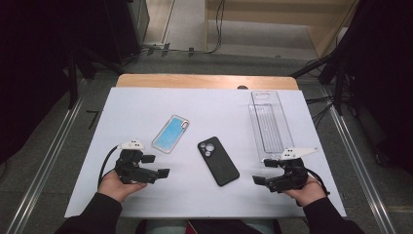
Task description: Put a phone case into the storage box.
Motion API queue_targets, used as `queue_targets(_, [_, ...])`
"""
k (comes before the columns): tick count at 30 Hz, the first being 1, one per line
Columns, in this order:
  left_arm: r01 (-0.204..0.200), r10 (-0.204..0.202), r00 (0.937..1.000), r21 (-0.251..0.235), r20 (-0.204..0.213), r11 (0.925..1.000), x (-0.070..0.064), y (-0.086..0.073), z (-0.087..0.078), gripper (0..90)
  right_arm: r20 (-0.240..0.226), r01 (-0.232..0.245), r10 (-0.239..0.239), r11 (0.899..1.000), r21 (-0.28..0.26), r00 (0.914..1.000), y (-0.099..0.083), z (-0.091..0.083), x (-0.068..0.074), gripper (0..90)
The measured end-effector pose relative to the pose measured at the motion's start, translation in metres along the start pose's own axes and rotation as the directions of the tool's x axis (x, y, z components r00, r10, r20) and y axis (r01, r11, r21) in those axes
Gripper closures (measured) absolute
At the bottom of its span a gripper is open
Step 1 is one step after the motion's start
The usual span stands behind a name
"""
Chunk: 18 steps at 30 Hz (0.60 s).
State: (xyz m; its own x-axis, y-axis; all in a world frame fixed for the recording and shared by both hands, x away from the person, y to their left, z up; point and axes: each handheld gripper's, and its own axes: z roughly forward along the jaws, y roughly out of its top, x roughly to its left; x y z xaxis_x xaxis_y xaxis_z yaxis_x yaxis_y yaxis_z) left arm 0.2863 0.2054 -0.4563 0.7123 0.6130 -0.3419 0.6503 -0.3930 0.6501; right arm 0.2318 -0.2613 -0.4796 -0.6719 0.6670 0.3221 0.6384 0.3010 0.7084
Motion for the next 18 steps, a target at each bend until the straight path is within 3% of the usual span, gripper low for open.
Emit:
queue_targets(7, [0.0,-0.001,0.9985,-0.025,-0.054,0.9997,0.008,0.013,-0.001,11.6,0.006,-0.005,0.005,1.0,-0.002,1.0,0.0,-0.001,-0.001,13.1])
queue_targets(18, [0.011,-0.014,0.9975,-0.042,-0.069,0.9991,0.019,0.027,0.002,14.6,0.006,-0.017,0.017,1.0,-0.011,0.9998,0.0,-0.001,-0.003,13.1])
